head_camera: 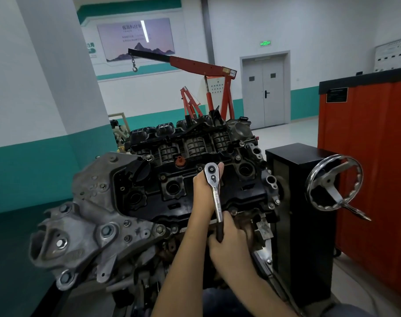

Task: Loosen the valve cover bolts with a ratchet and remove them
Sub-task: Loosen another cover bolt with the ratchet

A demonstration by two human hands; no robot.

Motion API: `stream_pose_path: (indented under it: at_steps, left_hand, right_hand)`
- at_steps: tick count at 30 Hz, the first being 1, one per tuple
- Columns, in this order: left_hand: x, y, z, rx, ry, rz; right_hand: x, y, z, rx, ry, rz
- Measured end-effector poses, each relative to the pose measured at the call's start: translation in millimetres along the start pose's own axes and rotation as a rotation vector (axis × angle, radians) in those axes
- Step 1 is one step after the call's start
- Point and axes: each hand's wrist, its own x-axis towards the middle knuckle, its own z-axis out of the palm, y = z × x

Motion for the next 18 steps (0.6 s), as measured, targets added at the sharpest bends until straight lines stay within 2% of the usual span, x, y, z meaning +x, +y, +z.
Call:
stream_pose_path:
  at_steps: [3, 7, 9, 11, 13, 18]
  left_hand:
    - [1.9, -1.0, -5.3, 0.018, -0.030, -0.017]
    - [0.3, 1.9, -7.4, 0.058, -0.119, 0.035]
    - [0.7, 3.6, -7.7, 0.103, -0.125, 0.059]
    - [-0.1, 1.9, -8.7, 0.084, -0.097, 0.048]
    - [-2.6, -3.0, -8.3, 0.017, -0.055, 0.025]
    - [-7.4, -6.0, 3.4, -0.043, 0.028, 0.059]
  right_hand:
    - [9.2, 3.7, -30.4, -0.104, -0.103, -0.048]
    - [52.2, 1.9, -124.3, -0.488, -0.291, -0.220]
    - [82.6, -11.8, -153.3, -0.843, -0.288, -0.313]
    - [95.2, -22.1, -157.1, -0.989, -0.234, -0.392]
    - [82.3, -14.2, -143.6, -0.925, -0.174, -0.352]
    - [8.4, 6.0, -62.6, -0.178, -0.100, -0.072]
